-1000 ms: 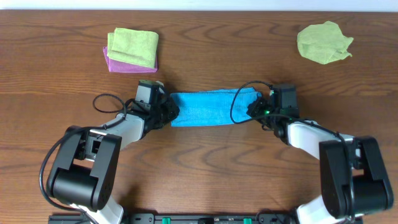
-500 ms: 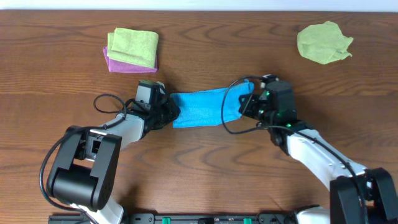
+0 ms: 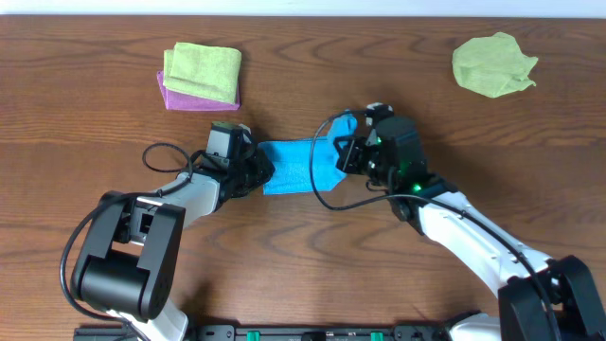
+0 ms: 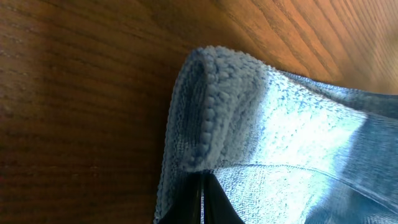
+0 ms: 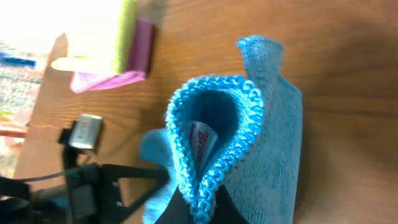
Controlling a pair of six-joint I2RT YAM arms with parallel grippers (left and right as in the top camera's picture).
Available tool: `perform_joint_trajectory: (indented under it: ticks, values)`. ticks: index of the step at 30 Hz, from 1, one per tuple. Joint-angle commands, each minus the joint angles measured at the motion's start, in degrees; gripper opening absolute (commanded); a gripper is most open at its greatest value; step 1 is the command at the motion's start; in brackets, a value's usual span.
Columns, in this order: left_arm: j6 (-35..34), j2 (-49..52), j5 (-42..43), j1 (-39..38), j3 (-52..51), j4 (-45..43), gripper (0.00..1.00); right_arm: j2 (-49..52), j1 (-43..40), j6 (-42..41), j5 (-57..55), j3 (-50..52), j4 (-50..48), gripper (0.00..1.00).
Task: Fold the cloth
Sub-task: 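Fold the strip's right end leftward toward the left gripper with the right gripper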
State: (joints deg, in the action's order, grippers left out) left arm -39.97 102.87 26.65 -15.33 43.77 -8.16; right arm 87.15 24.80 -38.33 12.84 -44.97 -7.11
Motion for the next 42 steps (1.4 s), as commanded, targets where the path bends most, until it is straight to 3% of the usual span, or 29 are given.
perform_joint_trajectory:
  ticks: [1, 16, 32, 42]
  values:
    - [1.4, 1.1, 0.0, -0.1, 0.4, 0.7, 0.06, 1.6, 1.9, 0.7, -0.6, -2.6, 0.0, 0.01]
    - [1.5, 1.1, 0.0, 0.0, 0.4, 0.6, 0.06, 12.2, 9.8, 0.8, -0.1, -7.3, 0.0, 0.01]
    - [5.5, -1.9, 3.5, 0.0, 0.5, 1.3, 0.06, 13.4, 10.9, 4.4, -0.2, -7.4, 0.3, 0.01]
    - [11.3, -8.9, 2.1, 0.1, 0.8, 11.5, 0.05, 13.4, 12.1, 6.2, 0.7, -7.4, 0.3, 0.01]
